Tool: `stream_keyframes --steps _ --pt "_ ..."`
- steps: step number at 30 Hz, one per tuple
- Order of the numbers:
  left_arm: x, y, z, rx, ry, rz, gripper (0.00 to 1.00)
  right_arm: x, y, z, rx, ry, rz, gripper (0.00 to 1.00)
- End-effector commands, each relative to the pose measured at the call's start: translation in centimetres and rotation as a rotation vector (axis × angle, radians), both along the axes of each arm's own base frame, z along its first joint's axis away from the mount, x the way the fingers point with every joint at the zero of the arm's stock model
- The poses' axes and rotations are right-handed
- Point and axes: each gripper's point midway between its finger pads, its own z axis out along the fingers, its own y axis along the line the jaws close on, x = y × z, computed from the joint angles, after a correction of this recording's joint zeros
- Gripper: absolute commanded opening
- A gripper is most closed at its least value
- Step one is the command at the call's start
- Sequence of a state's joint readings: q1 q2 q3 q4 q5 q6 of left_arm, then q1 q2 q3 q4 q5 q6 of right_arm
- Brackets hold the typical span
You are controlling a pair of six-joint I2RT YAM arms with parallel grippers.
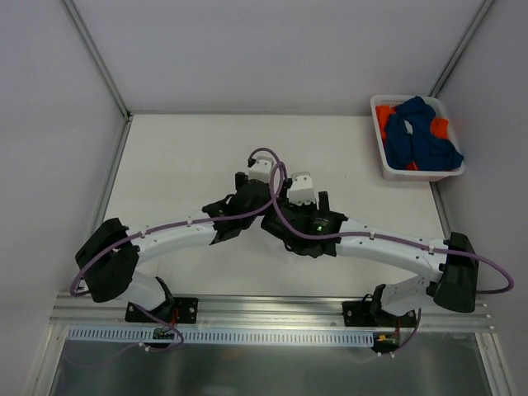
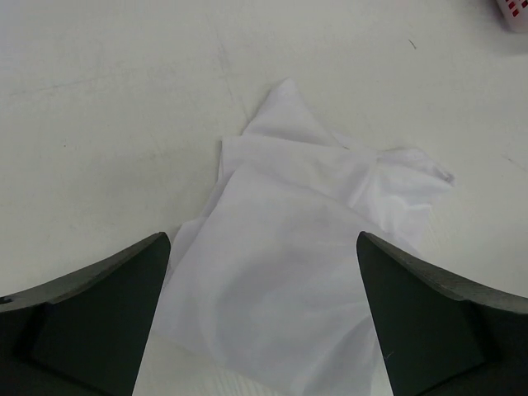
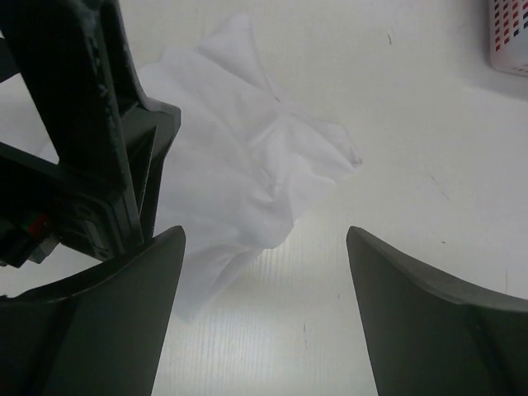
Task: Fold and stack the t-shirts
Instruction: Fold the tshirt
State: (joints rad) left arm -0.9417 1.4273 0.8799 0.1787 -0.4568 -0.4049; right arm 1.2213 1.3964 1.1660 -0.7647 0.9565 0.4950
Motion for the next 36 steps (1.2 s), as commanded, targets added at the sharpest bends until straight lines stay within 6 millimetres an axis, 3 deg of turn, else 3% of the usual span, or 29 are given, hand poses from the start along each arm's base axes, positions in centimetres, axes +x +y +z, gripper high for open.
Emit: stream_keyframes --steps 1,10,19,22,26,29,34,36 --pt "0.6 -2.2 -1.1 0.040 -0.001 -0.086 0.99 0.4 0.1 -0.7 0.036 0.003 -0.013 0.84" --pt "2.3 -3.1 -5.7 0.073 0.090 -0.089 0.99 0.2 -1.6 -4.1 0.042 0.045 -0.080 0.85" --pt "3.2 -2.0 -6.4 0.070 0.108 -0.059 0.99 0.6 -1.8 -8.3 0.118 0.134 -0.088 0.81" --pt "3.4 -1.7 -6.6 0.073 0.111 -0.059 0.99 0.4 -1.5 -9.9 0.130 0.168 -0.084 0.77" --pt "3.5 -1.6 -6.6 0.075 0.112 -0.056 0.99 0.1 -0.9 -11.5 0.136 0.205 -0.079 0.53" --pt "3.7 -1.6 -6.5 0.073 0.108 -0.054 0.99 0.1 -0.8 -12.0 0.124 0.214 -0.082 0.43" --pt "4.1 -1.7 -6.8 0.070 0.115 -0.055 0.99 0.2 -0.9 -12.4 0.108 0.217 -0.086 0.42" --pt "4.3 -1.9 -6.7 0.066 0.114 -0.054 0.98 0.2 -1.1 -12.6 0.099 0.219 -0.092 0.35"
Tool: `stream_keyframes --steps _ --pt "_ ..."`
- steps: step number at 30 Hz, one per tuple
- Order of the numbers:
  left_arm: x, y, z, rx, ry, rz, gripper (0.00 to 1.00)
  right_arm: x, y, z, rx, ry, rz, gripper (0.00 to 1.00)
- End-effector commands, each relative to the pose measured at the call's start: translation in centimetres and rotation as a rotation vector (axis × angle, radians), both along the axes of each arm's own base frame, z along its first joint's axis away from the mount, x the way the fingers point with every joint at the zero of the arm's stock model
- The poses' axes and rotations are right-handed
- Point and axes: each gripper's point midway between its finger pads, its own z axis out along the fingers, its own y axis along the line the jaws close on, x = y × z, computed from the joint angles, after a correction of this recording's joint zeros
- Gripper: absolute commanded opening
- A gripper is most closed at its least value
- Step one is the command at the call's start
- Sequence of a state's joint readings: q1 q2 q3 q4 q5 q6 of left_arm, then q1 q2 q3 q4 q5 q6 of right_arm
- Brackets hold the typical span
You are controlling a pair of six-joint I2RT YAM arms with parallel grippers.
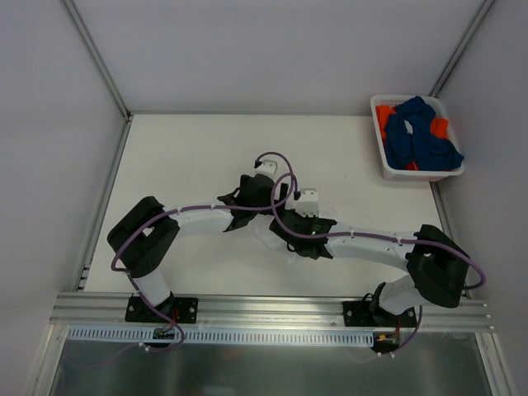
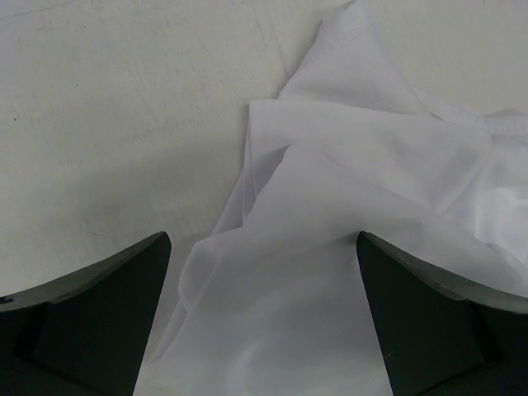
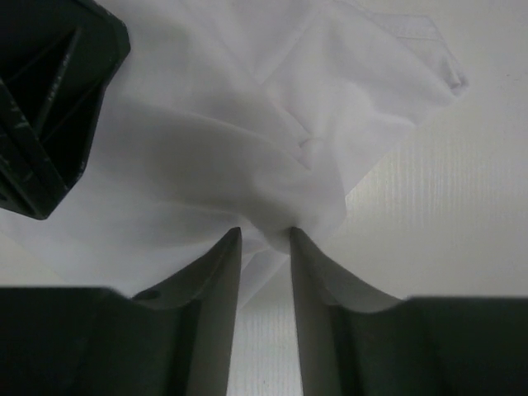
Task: Fold and stack the t-shirts
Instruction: Fold the tshirt
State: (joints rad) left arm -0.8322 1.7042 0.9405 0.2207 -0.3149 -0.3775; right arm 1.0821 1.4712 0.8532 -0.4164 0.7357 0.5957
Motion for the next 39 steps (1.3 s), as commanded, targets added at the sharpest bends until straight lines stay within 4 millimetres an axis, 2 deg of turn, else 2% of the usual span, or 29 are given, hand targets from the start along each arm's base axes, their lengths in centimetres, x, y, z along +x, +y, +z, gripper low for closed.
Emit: stream_keyframes --steps 1,4,5,7,8,12,13,16,24,36,39 --pt "1.1 -1.7 1.7 -0.044 -0.042 -0.029 0.97 -0.2 -0.2 -0.9 -0.030 0.026 0.014 0.29" --pt "1.4 -2.0 1.5 -0.045 -0.039 -0.027 0.82 -0.1 -0.4 -1.1 -0.038 0.026 0.009 0.19" --pt "1.6 -2.1 1.5 -0.046 -0.039 -0.029 0.70 -0.1 -0.6 -1.1 -0.040 0.026 0.006 0.17" --pt "1.9 -2.3 1.5 -0.047 -0.038 -0.029 0.57 0.1 -0.7 -1.2 -0.045 0.025 0.001 0.15" --pt "2.2 -2.4 1.4 -0.048 -0.037 -0.027 0.42 0.0 -0.9 -1.2 -0.049 0.027 0.000 0.13" --pt "2.9 -2.9 1.7 -0.057 -0.037 -0.029 0.14 0.3 -1.3 -0.8 -0.051 0.016 -0.012 0.09" --pt "3.0 -3.1 1.8 -0.062 -0.036 -0.032 0.10 0.4 -1.5 -0.6 -0.054 0.007 -0.016 0.08" --pt "3.4 -3.6 2.5 -0.074 -0.046 -0.035 0.04 0.6 -2.2 0.6 -0.069 -0.019 -0.029 0.07" --pt "4.9 -5.7 4.7 -0.105 -0.076 -0.071 0.05 0.9 -4.3 2.6 -0.097 -0.054 -0.059 0.08" --pt "5.7 -10.0 4.0 -0.173 -0.026 -0.174 0.08 0.7 -6.4 3.7 -0.137 -0.068 -0.101 0.08" --pt "5.9 -10.7 4.6 -0.199 -0.037 -0.189 0.09 0.6 -7.0 4.3 -0.138 -0.081 -0.111 0.09"
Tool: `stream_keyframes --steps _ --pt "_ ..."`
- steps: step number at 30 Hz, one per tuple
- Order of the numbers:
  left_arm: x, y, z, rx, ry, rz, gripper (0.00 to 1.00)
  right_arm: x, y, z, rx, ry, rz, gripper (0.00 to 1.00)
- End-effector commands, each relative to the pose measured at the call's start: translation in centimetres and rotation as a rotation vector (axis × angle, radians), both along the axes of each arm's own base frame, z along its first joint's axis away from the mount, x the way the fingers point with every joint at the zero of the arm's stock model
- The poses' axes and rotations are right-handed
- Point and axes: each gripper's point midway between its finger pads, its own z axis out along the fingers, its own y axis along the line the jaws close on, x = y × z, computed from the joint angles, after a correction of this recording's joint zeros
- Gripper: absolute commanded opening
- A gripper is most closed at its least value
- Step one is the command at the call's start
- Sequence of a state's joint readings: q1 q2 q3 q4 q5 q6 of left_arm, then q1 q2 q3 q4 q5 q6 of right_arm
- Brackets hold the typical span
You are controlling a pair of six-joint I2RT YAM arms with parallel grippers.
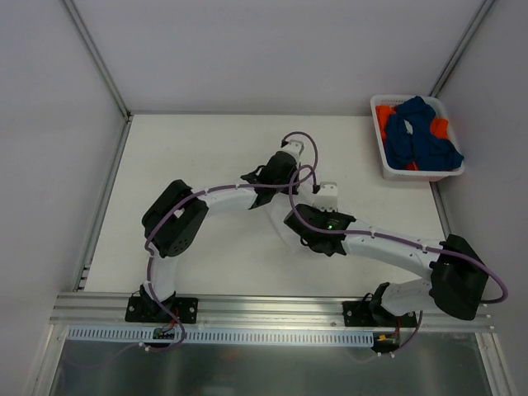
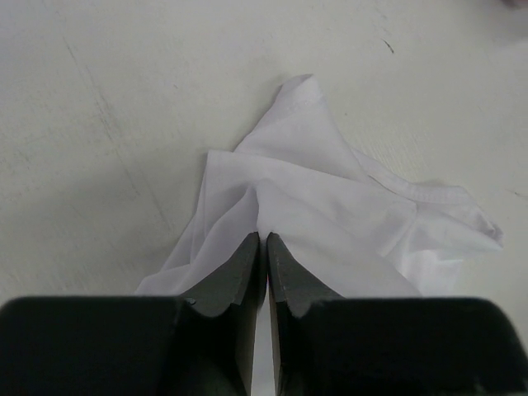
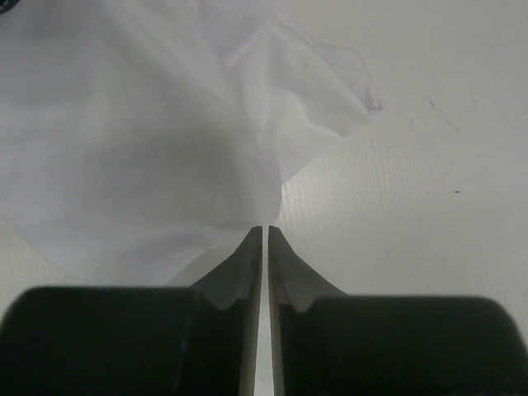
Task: Fold and stack the t-shirts
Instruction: Fold the tshirt
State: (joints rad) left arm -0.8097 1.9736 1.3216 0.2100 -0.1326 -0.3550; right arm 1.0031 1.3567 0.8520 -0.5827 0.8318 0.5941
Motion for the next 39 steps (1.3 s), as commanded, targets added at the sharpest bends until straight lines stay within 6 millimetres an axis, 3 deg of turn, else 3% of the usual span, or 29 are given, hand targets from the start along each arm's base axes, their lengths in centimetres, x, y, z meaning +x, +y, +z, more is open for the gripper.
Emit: stream_keyframes --steps 1,9,19,23,29,32,39 --pt "0.7 -2.3 2.9 -0.083 -0.042 -0.051 0.09 -0.3 -1.5 1.7 -0.045 -0.035 -0.001 0.09" --pt "1.3 -3.8 5.3 -0.131 -0.069 -0.080 0.10 -0.1 -3.2 3.1 -0.025 -0.065 -0.044 0.12" --pt "2.2 -7.1 3.5 -0.157 0.005 -0.141 0.10 0.9 -3.8 1.3 -0.057 -0.011 -0.076 0.11" --pt "1.9 -6.3 4.2 -0.139 -0.018 -0.125 0.09 1.3 -1.8 1.7 0.037 -0.020 0.006 0.13" --pt "1.1 -2.5 4.7 -0.062 -0.060 -0.049 0.14 2.2 1.9 3.3 0.160 -0.045 0.144 0.21" --pt "0.5 -1.4 3.9 -0.042 -0.047 -0.028 0.16 2.7 4.0 3.4 0.224 -0.048 0.199 0.21" --pt "0.3 -1.3 1.1 -0.009 -0.002 -0.031 0.14 3.1 5.4 2.3 0.218 -0.008 0.221 0.20"
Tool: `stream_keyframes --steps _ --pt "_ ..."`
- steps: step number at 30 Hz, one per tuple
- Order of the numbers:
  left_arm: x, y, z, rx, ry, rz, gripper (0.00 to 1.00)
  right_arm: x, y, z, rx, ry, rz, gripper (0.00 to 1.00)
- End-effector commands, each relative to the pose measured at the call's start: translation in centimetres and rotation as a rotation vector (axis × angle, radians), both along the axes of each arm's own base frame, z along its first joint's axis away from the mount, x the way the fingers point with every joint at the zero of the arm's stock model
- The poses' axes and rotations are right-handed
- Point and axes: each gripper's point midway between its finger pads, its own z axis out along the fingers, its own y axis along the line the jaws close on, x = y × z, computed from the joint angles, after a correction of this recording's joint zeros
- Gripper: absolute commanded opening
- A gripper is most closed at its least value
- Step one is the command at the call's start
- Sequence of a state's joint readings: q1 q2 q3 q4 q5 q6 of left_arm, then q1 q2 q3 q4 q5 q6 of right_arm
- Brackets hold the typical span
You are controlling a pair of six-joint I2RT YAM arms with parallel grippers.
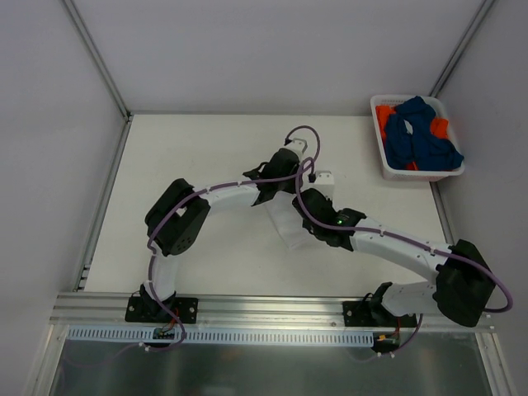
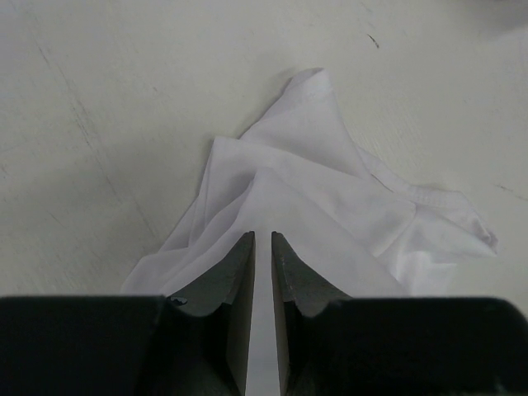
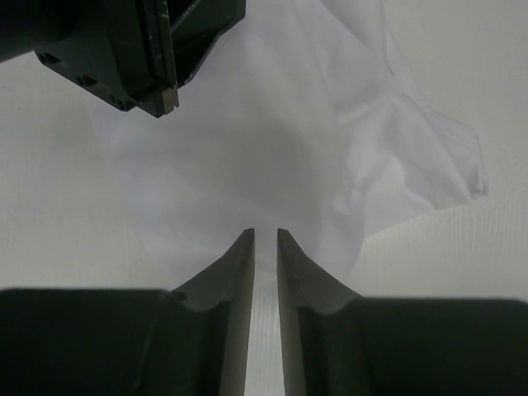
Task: Fold and stack the t-shirts
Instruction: Fold the tshirt
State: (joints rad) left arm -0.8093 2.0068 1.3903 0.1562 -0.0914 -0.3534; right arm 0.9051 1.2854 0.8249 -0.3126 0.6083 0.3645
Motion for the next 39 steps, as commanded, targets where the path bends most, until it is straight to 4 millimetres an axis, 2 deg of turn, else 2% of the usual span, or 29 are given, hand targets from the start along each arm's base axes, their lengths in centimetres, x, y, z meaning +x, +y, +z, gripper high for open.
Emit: stream_keyframes --steps 1,8,14,20,26,34,37,39 --pt "0.2 -0.4 0.7 -0.010 -0.023 0.000 0.14 0.8 1.8 0.2 0.008 0.004 0.050 0.20" --pt "0.3 -1.8 -1.3 -0.023 0.033 -0.023 0.13 2.1 0.7 -3.3 -0.051 0.095 -0.001 0.17" --pt "0.2 -1.7 -2.7 -0.023 0.074 -0.032 0.11 3.1 -2.0 -4.3 -0.080 0.134 -0.069 0.16" --pt "0.2 -1.2 -3.7 -0.012 0.091 -0.022 0.09 3.4 -4.6 -4.2 -0.104 0.154 -0.124 0.16" --pt "0.1 -1.2 -4.4 -0.011 0.111 -0.019 0.09 3.3 -6.2 -6.1 -0.127 0.239 -0.167 0.16" --pt "0.2 0.2 -5.8 0.027 0.118 0.008 0.08 4.2 -7.2 -8.5 -0.140 0.338 -0.216 0.15" --pt "0.3 1.1 -5.8 0.039 0.113 0.030 0.08 4.5 -7.7 -9.2 -0.134 0.367 -0.235 0.15" --pt "0.6 1.7 -5.1 0.040 0.095 0.048 0.08 4.7 -8.1 -9.3 -0.127 0.379 -0.250 0.15"
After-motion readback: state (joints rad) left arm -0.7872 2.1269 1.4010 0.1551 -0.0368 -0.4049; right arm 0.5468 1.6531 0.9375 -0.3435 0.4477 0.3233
